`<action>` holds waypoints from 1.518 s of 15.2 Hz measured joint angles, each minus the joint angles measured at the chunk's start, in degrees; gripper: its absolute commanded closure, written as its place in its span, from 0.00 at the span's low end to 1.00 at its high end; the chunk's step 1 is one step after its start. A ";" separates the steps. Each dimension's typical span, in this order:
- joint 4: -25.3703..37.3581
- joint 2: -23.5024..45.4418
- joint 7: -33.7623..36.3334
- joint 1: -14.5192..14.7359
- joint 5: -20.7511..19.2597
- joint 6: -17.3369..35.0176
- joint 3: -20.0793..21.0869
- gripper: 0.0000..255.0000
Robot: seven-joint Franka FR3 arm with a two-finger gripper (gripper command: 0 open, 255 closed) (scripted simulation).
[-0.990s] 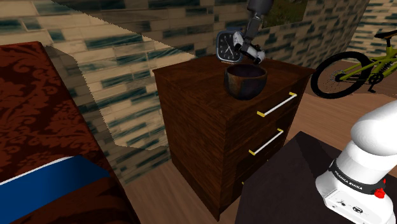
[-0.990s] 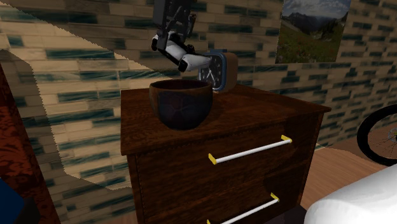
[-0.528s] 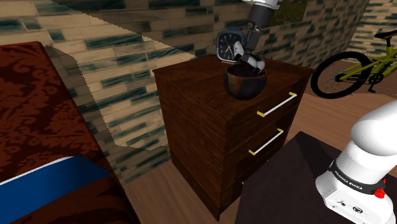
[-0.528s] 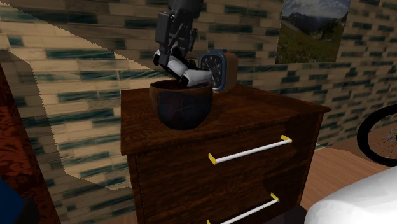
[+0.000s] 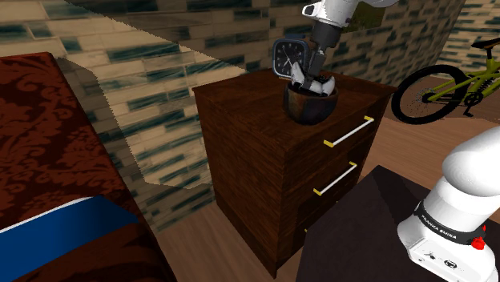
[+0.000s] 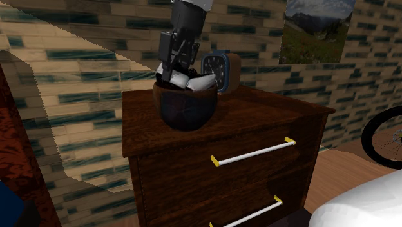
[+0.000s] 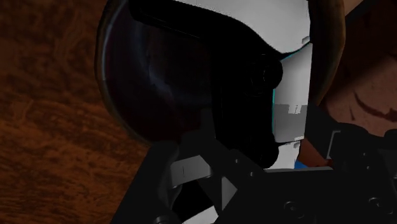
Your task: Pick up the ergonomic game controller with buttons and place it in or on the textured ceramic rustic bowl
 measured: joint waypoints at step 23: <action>5.53 -0.67 0.25 -0.72 -1.29 -6.95 -1.96 0.00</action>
